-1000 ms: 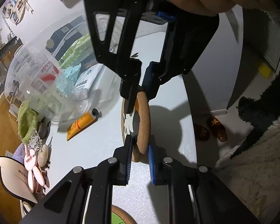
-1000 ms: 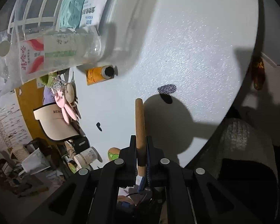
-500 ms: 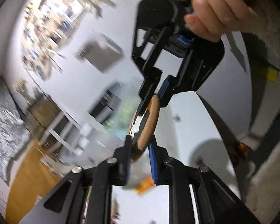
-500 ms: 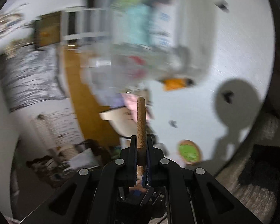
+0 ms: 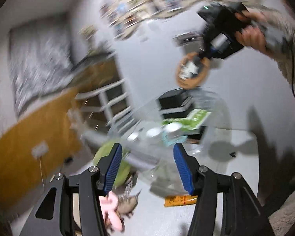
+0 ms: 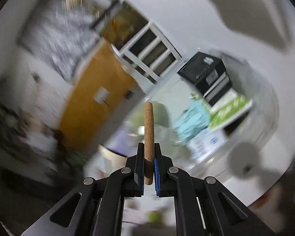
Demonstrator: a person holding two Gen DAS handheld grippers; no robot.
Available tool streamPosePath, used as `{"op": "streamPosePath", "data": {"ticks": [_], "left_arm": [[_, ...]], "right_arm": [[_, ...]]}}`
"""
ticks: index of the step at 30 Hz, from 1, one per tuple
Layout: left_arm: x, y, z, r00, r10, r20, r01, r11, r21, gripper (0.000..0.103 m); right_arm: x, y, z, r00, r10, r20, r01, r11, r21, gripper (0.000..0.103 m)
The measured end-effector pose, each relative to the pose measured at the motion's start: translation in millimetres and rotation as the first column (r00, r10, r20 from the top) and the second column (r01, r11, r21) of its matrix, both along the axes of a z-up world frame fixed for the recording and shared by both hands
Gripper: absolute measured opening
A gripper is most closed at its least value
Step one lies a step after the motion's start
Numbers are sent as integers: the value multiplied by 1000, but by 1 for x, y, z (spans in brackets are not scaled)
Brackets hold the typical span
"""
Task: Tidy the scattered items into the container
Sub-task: 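Carry the panda coaster with the right tool into the clear box and release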
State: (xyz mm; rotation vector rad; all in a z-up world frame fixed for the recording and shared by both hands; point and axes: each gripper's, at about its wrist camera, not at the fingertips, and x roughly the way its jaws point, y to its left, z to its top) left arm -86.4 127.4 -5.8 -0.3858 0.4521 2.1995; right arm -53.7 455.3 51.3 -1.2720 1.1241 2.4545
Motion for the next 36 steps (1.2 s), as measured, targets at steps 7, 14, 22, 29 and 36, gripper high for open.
{"op": "streamPosePath", "data": {"ticks": [7,14,22,29,36], "left_arm": [[-39,-23,-18,955,245,168,-253,967,27,55],[-50,-31,-37,903,367,223,-374,927,-11,55],[-65,-33,-46,859,376,347,-411,911,32,55],[-70,-24,-45,872,339,352,-376,926,40,55],[-75,-24,-50,867,348,358,-378,926,16,55]], "right_arm": [[-102,-9,-70,873,303,383,-360,929,85,9],[-138,-27,-127,748,407,524,-516,853,74,9],[-121,24,-42,926,316,207,-331,943,41,9],[-120,15,-99,788,397,471,-484,872,75,9],[-147,-27,-162,528,536,659,-699,715,-21,9]]}}
